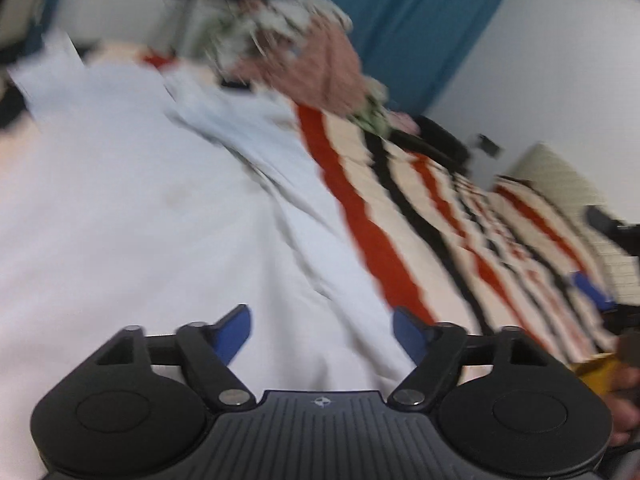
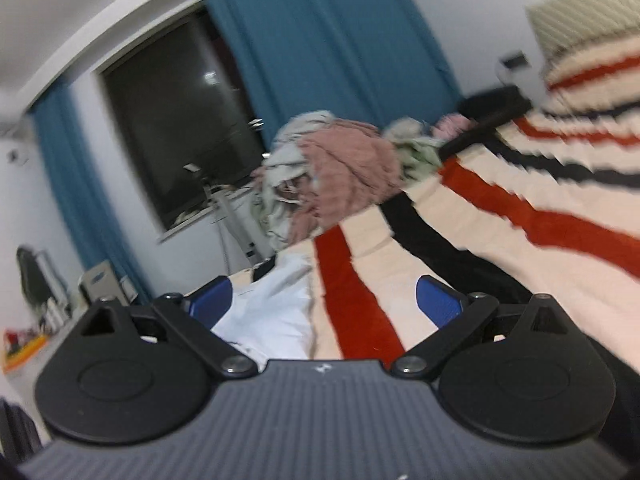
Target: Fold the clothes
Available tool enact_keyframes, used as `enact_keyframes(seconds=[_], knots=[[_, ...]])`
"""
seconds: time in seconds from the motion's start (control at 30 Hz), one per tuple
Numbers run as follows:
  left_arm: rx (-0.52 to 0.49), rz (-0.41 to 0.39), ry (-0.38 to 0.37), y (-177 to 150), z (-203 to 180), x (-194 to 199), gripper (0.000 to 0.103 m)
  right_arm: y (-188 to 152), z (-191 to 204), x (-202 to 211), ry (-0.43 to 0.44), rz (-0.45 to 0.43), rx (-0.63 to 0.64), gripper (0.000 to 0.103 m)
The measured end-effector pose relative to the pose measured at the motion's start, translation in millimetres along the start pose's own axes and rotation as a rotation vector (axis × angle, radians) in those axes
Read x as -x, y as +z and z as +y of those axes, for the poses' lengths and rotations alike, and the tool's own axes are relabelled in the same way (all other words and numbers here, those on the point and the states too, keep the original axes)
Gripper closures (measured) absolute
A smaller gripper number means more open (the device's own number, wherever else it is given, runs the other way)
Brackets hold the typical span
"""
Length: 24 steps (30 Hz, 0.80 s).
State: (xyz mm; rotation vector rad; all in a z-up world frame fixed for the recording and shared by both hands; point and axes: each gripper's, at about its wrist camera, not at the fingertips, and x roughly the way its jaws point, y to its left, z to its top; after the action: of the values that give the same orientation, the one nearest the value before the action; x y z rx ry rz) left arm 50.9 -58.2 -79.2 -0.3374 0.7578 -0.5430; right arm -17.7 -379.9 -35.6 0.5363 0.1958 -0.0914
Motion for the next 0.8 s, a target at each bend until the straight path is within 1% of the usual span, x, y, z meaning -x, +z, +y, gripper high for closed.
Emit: enact_keyframes(seconds=[0.03, 0.07, 0.13, 0.17, 0.27, 0.3, 0.37, 0.4, 0.47, 0.5, 0.57, 0.6, 0.73, 0.8], knots=[[0.024, 0.036, -0.041, -5.6, -3.3, -9.7, 0.042, -0.5, -5.4, -4.7, -0.001, 0.019, -0.031, 0.003], [0.046, 0.076, -0.083, -11.5, -5.0, -20.0, 0.045, -1.4, -9.8, -9.4, -0.001, 0.038, -0.057, 0.003], [0.089, 0.154, -0.164, -23.2, -8.2, -40.4, 0.058, -6.0, -9.7, -17.4, 0.016, 0.069, -0.063, 0.003], [0.097, 0.173, -0.176, -27.4, -9.0, -48.2, 0.06, -7.3, -8.5, -19.7, 0.019, 0.076, -0.054, 0.003], [0.12, 0.224, -0.209, -37.8, -9.7, -69.3, 0.06, -11.7, -5.5, -25.7, 0.028, 0.097, -0.039, 0.003], [0.128, 0.238, -0.22, -39.9, -8.7, -75.0, 0.058, -13.4, -5.1, -27.7, 0.03, 0.105, -0.042, 0.003], [0.145, 0.263, -0.24, -44.0, -6.6, -86.1, 0.058, -15.9, -6.2, -31.3, 0.024, 0.116, -0.043, 0.003], [0.154, 0.25, -0.244, -44.1, -4.9, -87.0, 0.063, -16.6, -6.5, -32.5, 0.018, 0.121, -0.041, 0.003], [0.171, 0.223, -0.253, -44.2, -1.5, -88.5, 0.082, -19.0, -5.2, -34.0, 0.005, 0.128, -0.037, 0.003], [0.181, 0.208, -0.272, -43.2, 0.3, -86.1, 0.096, -20.1, -4.5, -34.8, -0.001, 0.132, -0.033, 0.003], [0.202, 0.17, -0.305, -41.8, 3.8, -78.7, 0.097, -21.6, -2.5, -35.6, -0.013, 0.132, -0.019, 0.003], [0.215, 0.152, -0.323, -41.4, 5.3, -73.1, 0.101, -22.2, -1.7, -35.6, -0.019, 0.132, -0.014, 0.003], [0.302, 0.114, -0.396, -37.3, 14.1, -48.4, 0.101, -24.1, 1.6, -34.2, -0.044, 0.129, 0.012, 0.003], [0.327, 0.096, -0.426, -33.3, 17.8, -32.6, 0.101, -24.9, 3.2, -32.5, -0.054, 0.129, 0.025, 0.003]])
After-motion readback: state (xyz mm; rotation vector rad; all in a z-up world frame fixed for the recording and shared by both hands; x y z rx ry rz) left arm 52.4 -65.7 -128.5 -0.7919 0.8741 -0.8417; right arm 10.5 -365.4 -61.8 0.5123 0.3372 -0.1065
